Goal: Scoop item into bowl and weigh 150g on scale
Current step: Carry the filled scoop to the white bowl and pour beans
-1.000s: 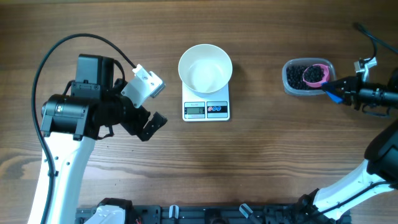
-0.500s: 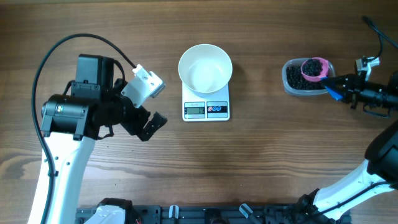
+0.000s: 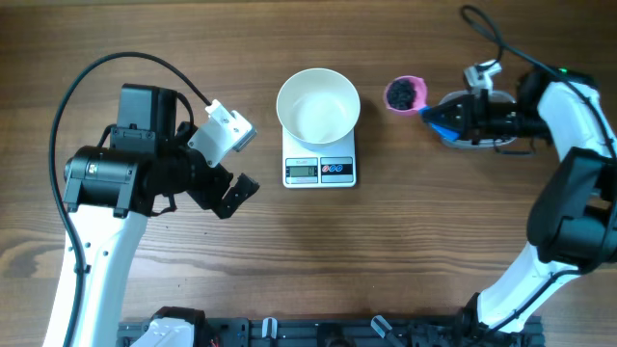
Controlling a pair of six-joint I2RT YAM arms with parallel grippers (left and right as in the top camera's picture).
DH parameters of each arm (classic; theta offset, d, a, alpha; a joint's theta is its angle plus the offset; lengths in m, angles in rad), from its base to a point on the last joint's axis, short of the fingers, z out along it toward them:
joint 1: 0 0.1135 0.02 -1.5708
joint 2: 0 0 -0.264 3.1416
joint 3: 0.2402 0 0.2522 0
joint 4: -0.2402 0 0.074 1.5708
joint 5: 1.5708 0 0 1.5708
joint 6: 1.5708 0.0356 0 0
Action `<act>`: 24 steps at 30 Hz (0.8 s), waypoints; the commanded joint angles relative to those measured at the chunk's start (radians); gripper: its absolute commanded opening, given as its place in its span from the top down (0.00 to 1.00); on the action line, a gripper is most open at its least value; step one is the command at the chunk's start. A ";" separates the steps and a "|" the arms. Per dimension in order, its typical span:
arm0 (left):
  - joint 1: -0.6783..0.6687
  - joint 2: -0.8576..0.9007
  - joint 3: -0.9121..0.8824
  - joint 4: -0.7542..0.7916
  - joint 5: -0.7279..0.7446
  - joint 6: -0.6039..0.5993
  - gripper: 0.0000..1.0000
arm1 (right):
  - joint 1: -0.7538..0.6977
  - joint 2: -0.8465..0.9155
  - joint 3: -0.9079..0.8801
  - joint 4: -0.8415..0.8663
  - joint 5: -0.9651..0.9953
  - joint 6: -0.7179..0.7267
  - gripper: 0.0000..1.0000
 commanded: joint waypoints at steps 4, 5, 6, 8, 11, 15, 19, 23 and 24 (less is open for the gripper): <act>0.005 -0.008 -0.005 0.000 -0.002 0.019 0.00 | 0.124 0.003 0.039 0.084 -0.060 0.065 0.95; 0.005 -0.008 -0.005 0.000 -0.002 0.019 0.00 | 0.139 0.003 0.056 0.114 -0.052 0.089 0.95; 0.005 -0.008 -0.005 0.000 -0.002 0.019 0.00 | 0.151 0.003 0.066 0.145 -0.027 0.122 0.95; 0.005 -0.008 -0.005 0.000 -0.002 0.019 0.00 | 0.187 0.003 0.071 0.248 0.026 0.193 0.96; 0.005 -0.008 -0.005 0.000 -0.002 0.019 0.00 | 0.233 0.003 0.071 0.346 0.046 0.219 0.96; 0.005 -0.008 -0.005 0.000 -0.002 0.018 0.00 | 0.278 -0.001 0.072 0.380 0.136 0.170 0.95; 0.005 -0.008 -0.005 0.000 -0.002 0.019 0.00 | 0.330 -0.076 0.072 0.428 0.333 0.153 0.95; 0.005 -0.008 -0.005 0.000 -0.002 0.018 0.00 | 0.394 -0.147 0.072 0.470 0.605 0.156 0.96; 0.005 -0.008 -0.005 0.000 -0.002 0.019 0.00 | 0.418 -0.152 0.072 0.483 0.649 0.156 0.96</act>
